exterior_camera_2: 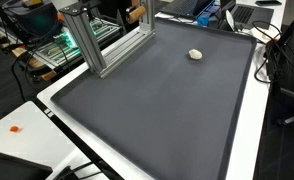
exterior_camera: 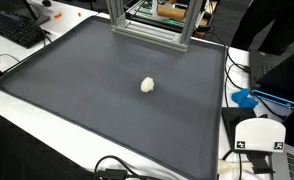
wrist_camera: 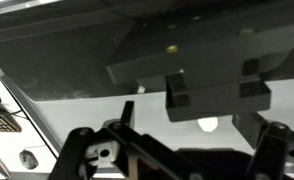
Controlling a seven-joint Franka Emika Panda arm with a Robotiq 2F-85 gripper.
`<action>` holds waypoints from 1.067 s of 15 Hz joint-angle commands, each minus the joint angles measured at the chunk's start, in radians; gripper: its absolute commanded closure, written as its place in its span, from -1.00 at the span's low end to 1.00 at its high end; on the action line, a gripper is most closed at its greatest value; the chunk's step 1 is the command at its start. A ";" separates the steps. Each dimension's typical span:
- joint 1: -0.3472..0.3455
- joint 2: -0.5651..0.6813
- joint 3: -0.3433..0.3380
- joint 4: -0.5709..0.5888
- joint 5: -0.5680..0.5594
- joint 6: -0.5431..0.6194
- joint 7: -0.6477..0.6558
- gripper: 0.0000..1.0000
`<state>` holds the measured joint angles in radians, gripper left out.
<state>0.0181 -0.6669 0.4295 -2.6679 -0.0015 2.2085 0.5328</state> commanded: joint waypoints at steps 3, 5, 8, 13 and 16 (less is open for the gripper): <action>0.023 0.009 -0.026 0.006 -0.018 -0.007 0.006 -1.00; 0.022 0.018 -0.037 0.028 -0.020 -0.033 -0.004 -1.00; 0.028 0.036 -0.062 0.073 -0.003 -0.097 -0.019 -1.00; 0.068 0.056 -0.108 0.122 0.020 -0.187 -0.085 -1.00; 0.108 0.058 -0.142 0.122 0.064 -0.201 -0.148 -1.00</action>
<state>0.0762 -0.6213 0.3313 -2.5557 0.0194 2.0439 0.4440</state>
